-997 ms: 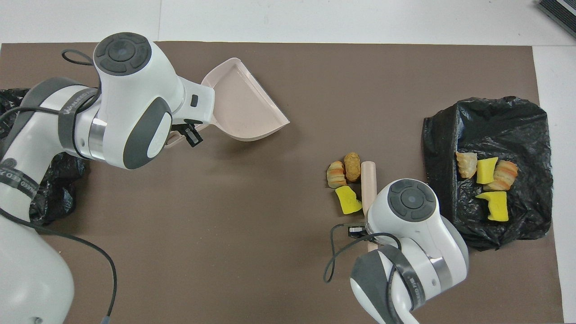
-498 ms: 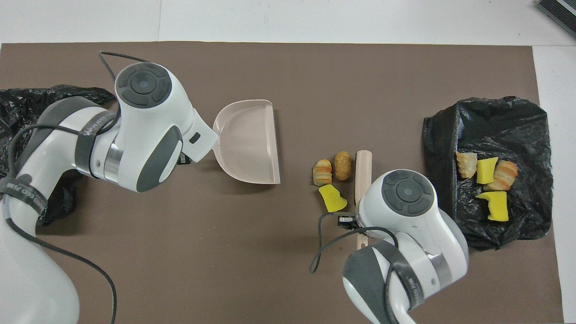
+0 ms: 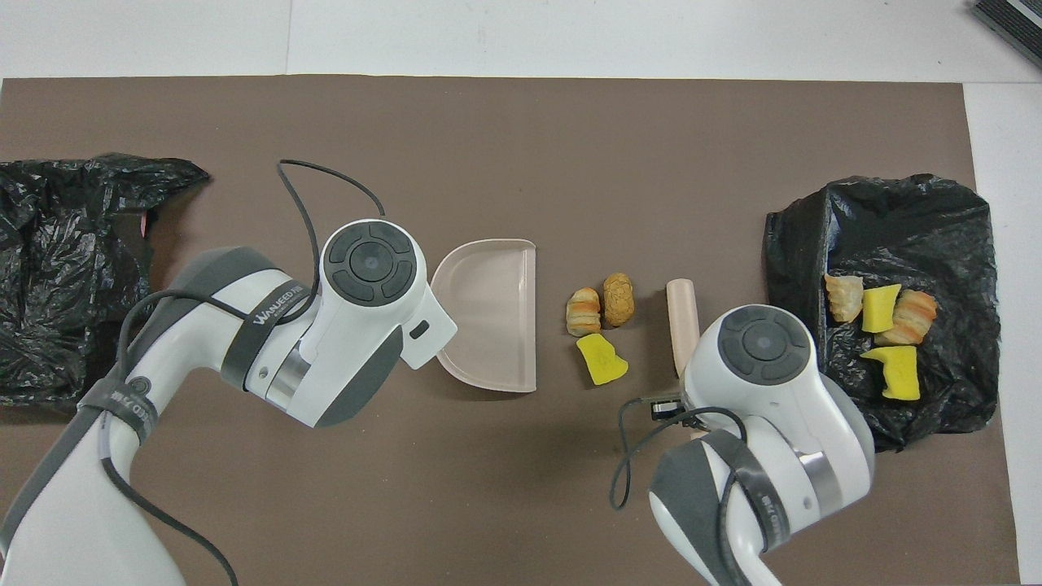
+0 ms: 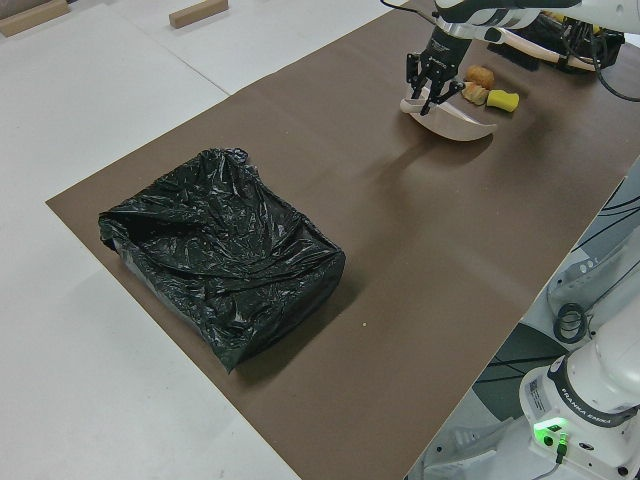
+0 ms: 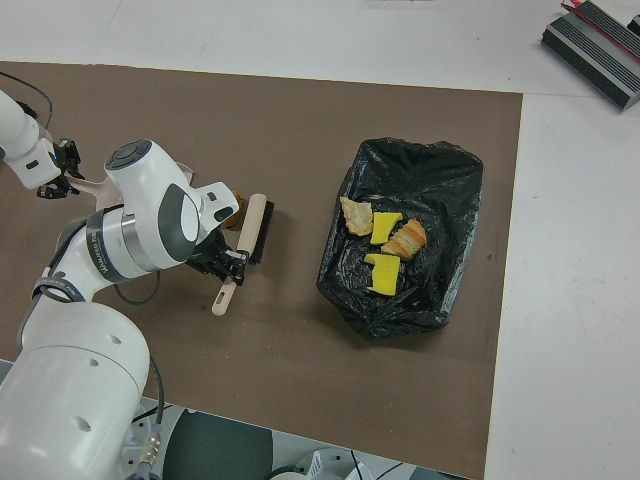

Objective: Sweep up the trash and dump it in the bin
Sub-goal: 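Hold the dustpan low while the right gripper brushes bread and sponge in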

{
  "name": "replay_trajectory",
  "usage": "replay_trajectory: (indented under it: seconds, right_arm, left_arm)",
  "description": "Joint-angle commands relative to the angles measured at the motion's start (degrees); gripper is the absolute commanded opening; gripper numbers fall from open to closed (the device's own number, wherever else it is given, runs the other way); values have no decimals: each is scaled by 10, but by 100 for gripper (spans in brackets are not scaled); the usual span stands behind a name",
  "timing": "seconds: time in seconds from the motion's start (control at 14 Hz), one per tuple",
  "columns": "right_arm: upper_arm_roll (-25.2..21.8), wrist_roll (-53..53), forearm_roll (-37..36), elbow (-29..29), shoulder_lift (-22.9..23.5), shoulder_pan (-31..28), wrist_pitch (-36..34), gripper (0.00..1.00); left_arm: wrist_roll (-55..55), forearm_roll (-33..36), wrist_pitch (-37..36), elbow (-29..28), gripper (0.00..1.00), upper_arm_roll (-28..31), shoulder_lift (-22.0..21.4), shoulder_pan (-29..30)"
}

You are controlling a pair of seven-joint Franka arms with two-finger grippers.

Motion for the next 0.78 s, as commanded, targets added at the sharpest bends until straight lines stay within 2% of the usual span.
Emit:
replay_trajectory:
  seconds: [0.0, 0.14, 0.36, 0.57, 0.71]
  right_arm:
    - [4, 27, -3, -1, 36, 48, 41, 0]
    - [6, 78, 0, 15, 73, 83, 75, 0]
    - [6, 83, 77, 60, 95, 123, 76, 0]
    - [6, 91, 140, 91, 101, 156, 82, 0]
    - [5, 103, 145, 116, 87, 158, 50, 0]
  left_arm:
    - [-14, 12, 17, -34, 0, 7, -23, -14]
    - [-32, 12, 26, -53, 0, 7, -34, -23]
    - [-57, 12, 35, -70, 0, 6, -38, -36]
    - [-65, 11, 50, -77, 0, 6, -39, -43]
    - [-66, 8, 66, -82, 0, 5, -39, -42]
